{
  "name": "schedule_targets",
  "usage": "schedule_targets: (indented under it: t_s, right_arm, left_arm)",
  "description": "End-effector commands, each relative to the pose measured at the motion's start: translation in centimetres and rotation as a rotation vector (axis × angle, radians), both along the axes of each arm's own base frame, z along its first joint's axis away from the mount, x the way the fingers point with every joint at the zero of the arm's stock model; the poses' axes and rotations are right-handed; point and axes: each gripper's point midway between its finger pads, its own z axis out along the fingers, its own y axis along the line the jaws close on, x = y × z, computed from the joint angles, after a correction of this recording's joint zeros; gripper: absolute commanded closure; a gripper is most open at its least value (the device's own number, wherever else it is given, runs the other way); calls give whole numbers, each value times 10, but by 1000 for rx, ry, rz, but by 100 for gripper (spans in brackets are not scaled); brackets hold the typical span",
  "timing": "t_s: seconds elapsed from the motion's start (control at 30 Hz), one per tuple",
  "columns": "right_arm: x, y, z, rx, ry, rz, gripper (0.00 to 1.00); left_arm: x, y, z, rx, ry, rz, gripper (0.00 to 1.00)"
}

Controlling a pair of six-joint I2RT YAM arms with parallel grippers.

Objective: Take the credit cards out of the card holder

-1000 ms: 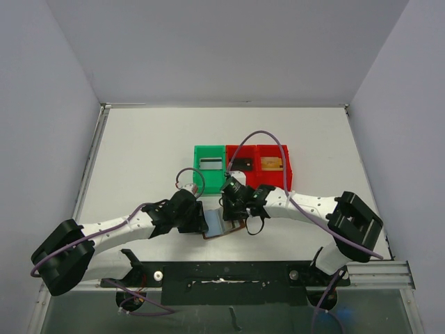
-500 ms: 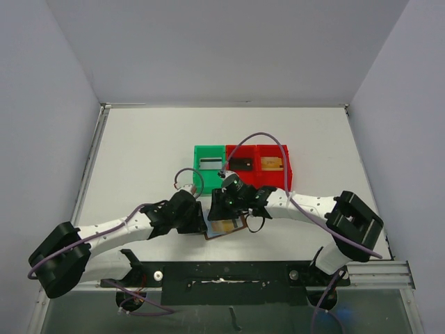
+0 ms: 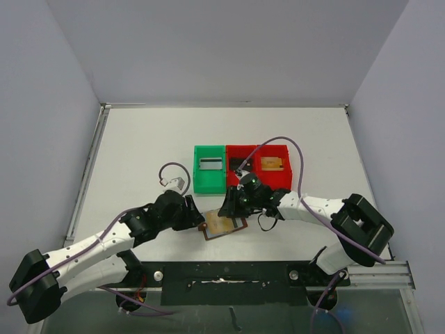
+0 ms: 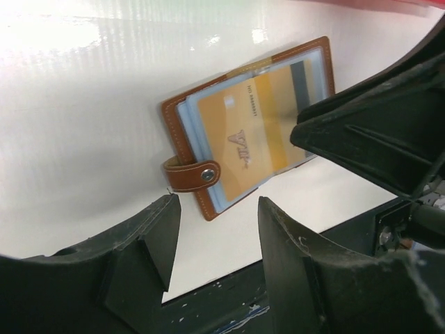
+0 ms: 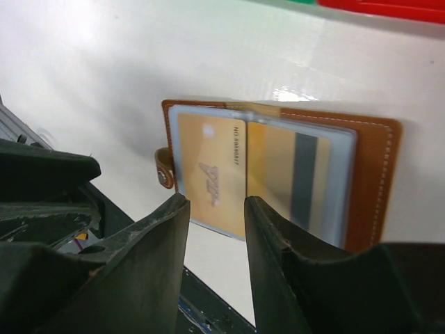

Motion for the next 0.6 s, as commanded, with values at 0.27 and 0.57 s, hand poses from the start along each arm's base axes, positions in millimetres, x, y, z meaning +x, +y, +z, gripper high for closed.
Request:
schedule_targets:
  t_s: [0.27,0.57]
  right_arm:
    - [5,4,-5,65,-7,-21,65]
    - [-1,-1,-27,58,34,-32,67]
  left_arm:
    - [20,-55,32,-116,-49,-122,52]
    - [27,-38,-11,102,11,-116,46]
